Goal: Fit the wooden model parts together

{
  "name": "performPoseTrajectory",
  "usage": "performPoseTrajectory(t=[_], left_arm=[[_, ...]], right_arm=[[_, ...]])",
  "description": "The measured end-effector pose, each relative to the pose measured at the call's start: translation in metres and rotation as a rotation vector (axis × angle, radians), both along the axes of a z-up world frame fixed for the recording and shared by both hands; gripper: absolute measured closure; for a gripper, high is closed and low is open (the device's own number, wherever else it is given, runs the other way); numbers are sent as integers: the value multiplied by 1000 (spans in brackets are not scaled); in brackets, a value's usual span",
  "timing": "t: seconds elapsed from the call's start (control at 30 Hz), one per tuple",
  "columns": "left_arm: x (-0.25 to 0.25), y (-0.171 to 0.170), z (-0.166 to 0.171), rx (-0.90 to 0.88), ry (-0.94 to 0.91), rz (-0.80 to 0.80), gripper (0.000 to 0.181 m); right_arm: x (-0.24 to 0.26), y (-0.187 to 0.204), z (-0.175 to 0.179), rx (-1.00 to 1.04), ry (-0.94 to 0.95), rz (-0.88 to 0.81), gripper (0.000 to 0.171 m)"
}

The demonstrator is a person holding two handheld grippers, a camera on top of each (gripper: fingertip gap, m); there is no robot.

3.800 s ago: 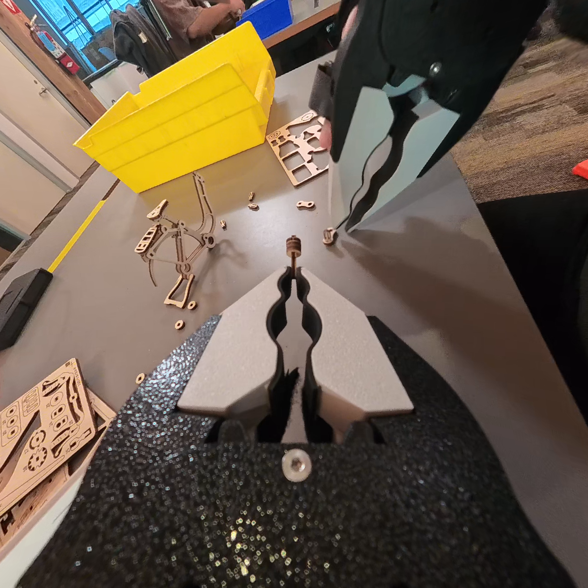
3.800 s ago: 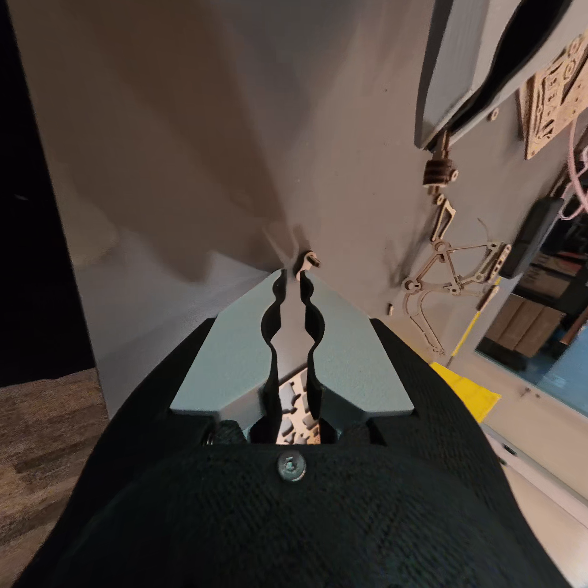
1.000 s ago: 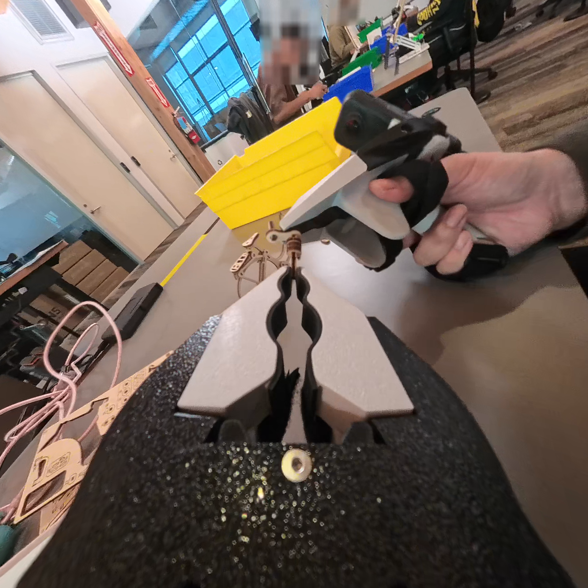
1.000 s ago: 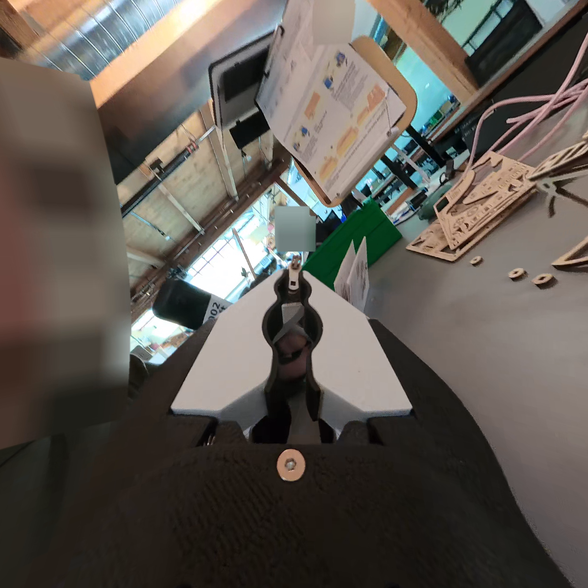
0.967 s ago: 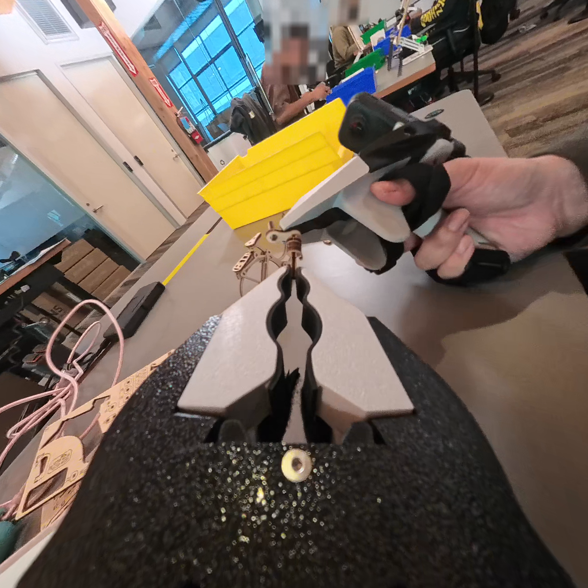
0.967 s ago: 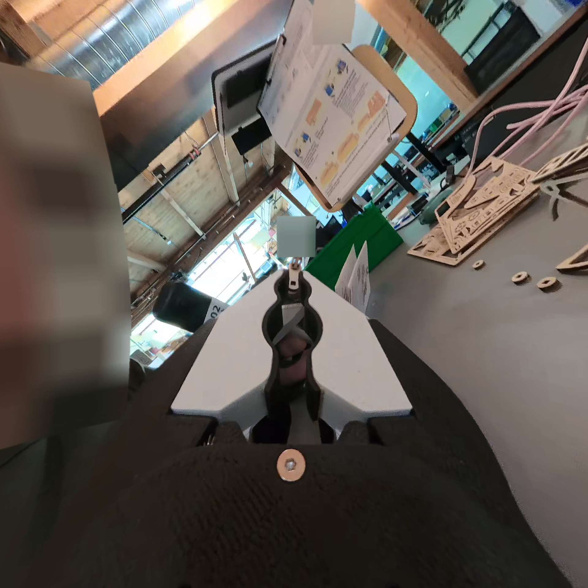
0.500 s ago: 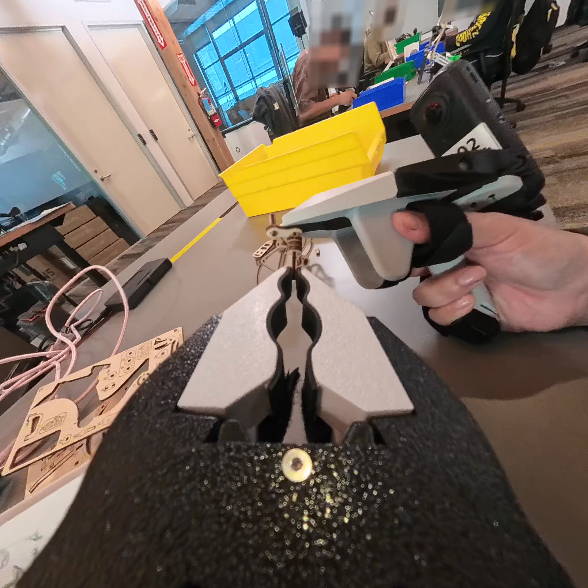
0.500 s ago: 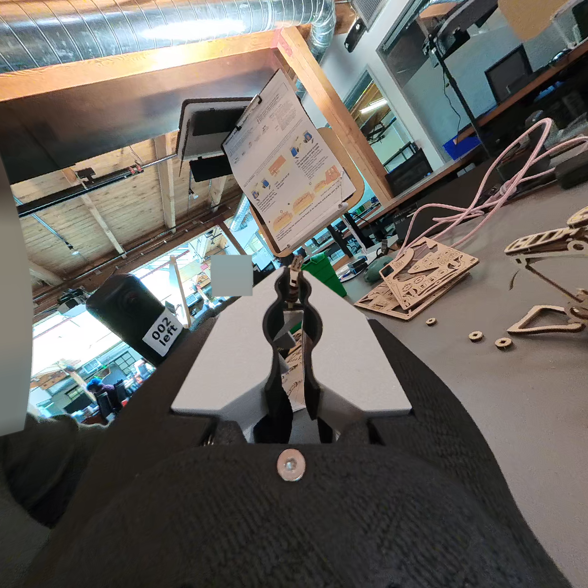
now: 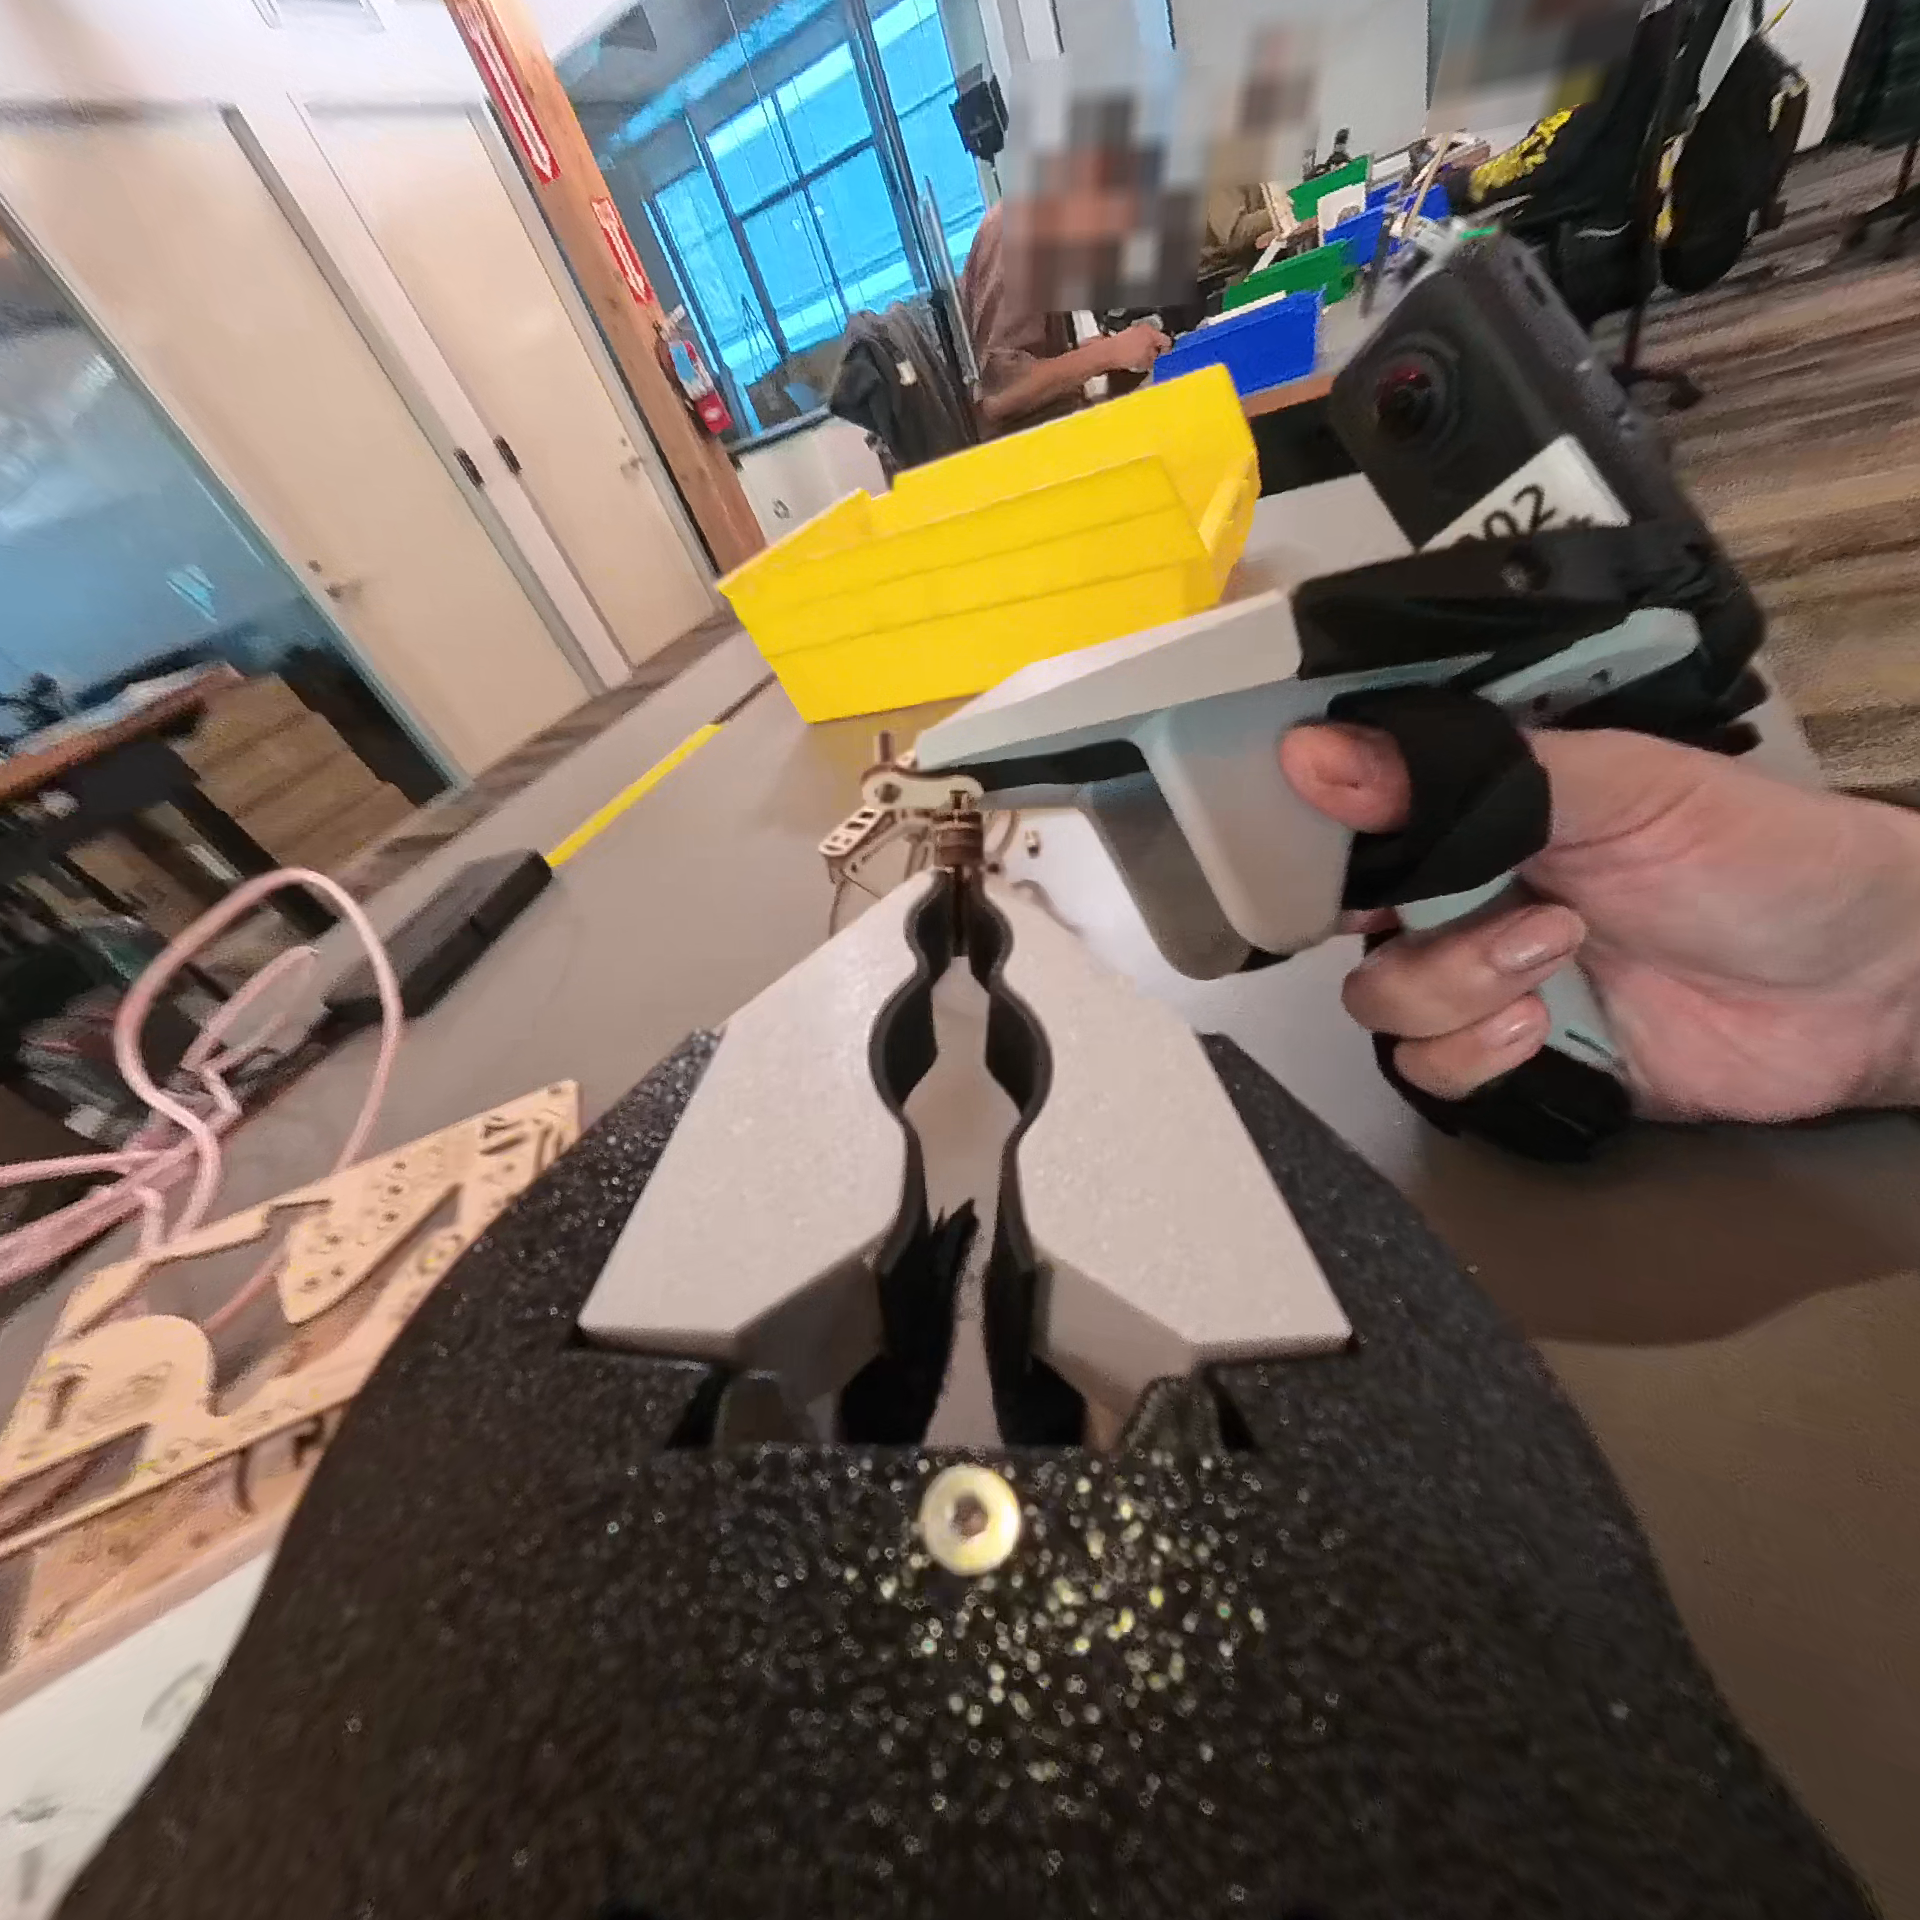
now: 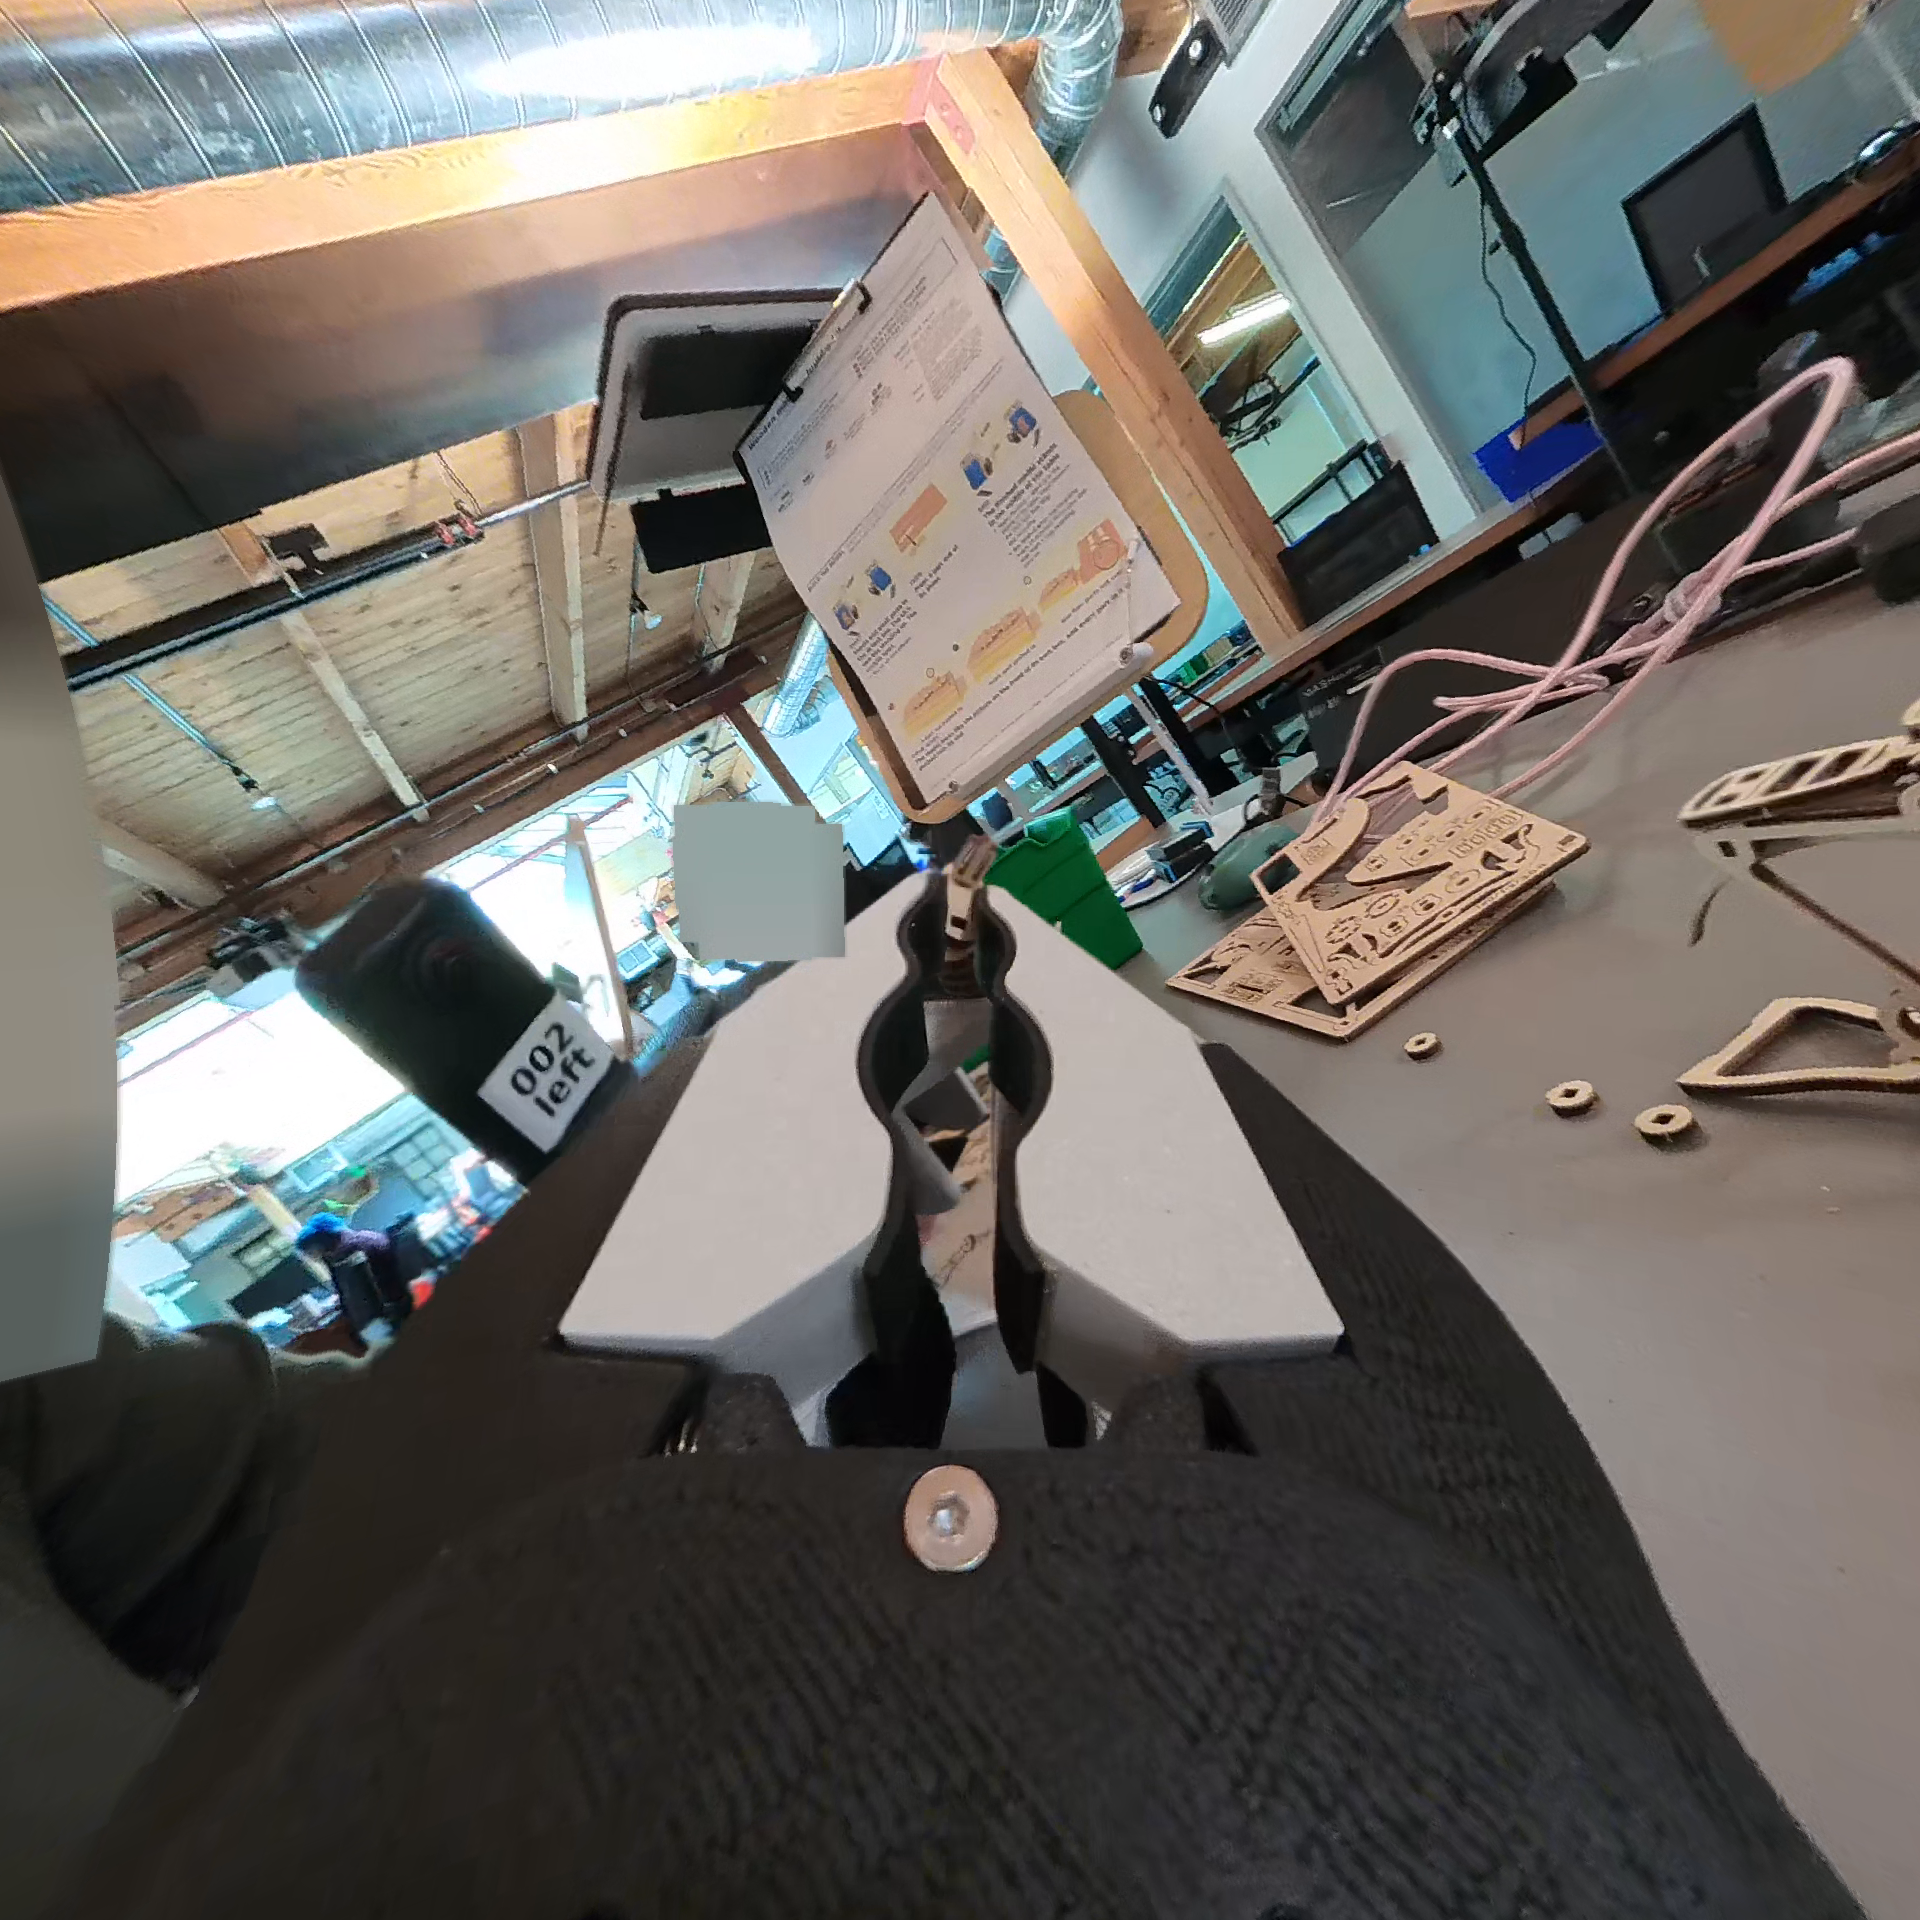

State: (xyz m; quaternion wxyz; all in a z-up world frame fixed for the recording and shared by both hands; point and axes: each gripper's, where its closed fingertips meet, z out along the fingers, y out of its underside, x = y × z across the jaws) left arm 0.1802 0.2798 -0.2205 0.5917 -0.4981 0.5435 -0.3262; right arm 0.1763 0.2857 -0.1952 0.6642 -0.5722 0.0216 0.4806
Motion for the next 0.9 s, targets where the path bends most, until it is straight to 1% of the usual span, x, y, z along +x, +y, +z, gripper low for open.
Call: performPoseTrajectory(t=[0.1, 0.23, 0.4, 0.47, 0.6, 0.8, 0.9], left_arm=[[-2, 2, -5, -94, 21, -9, 181], [-2, 5, -13, -123, 67, 9, 181], [0, 3, -18, -165, 88, -12, 181], [1, 1, -22, -188, 107, -29, 181], [6, -2, -33, -254, 157, -68, 181], [8, -6, -40, -213, 213, -73, 181], [9, -10, -41, -212, 218, -88, 181]], right_arm=[[-2, 3, -5, -16, -88, -43, 169], [-7, 6, -10, -24, -243, -97, 169], [-6, 5, -16, -17, -427, -168, 171], [-4, 5, -19, -27, -473, -161, 171], [1, 4, -29, -88, -498, -103, 171], [4, 2, -40, -181, -535, -11, 171], [6, -2, -43, -167, -601, -14, 171]])
